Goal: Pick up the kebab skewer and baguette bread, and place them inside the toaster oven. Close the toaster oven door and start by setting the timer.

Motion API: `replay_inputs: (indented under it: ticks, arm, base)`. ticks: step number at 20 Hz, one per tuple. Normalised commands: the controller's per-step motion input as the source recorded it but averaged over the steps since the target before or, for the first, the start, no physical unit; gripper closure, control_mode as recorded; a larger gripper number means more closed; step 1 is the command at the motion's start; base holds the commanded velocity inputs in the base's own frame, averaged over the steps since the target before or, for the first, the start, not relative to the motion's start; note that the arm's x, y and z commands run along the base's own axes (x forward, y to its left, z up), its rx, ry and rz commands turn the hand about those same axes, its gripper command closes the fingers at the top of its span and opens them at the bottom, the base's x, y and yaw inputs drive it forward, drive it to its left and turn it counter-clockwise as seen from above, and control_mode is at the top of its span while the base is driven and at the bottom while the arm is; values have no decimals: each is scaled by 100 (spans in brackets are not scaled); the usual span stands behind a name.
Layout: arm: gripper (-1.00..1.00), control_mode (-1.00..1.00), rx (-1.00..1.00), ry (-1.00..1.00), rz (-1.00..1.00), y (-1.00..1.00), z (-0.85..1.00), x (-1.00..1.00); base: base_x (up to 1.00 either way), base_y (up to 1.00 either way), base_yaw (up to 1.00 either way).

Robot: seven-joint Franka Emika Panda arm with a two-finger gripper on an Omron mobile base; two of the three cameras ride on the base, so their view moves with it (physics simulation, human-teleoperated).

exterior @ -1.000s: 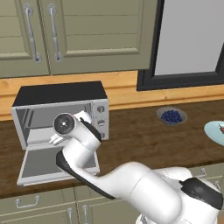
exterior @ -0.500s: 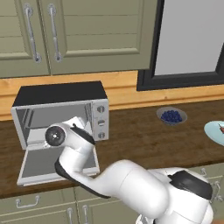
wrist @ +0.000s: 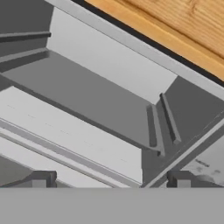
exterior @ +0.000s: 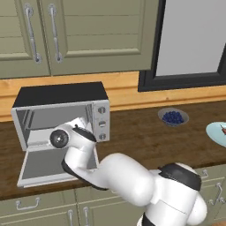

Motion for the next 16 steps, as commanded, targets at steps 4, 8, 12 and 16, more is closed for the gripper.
replay_inputs:
  ticks: [4, 8, 12, 16]
  arm:
    - [-100, -100, 0, 3, -4, 21, -26, 56]
    - [-100, -100, 0, 0, -5, 32, -24, 41]
    - [-100, -100, 0, 0, -4, 17, -5, 41]
    - [-100, -100, 0, 0, -6, 16, -25, 37]
  base:
    - [0, 0, 0]
    - [0, 0, 0]
    - [0, 0, 0]
    - [0, 0, 0]
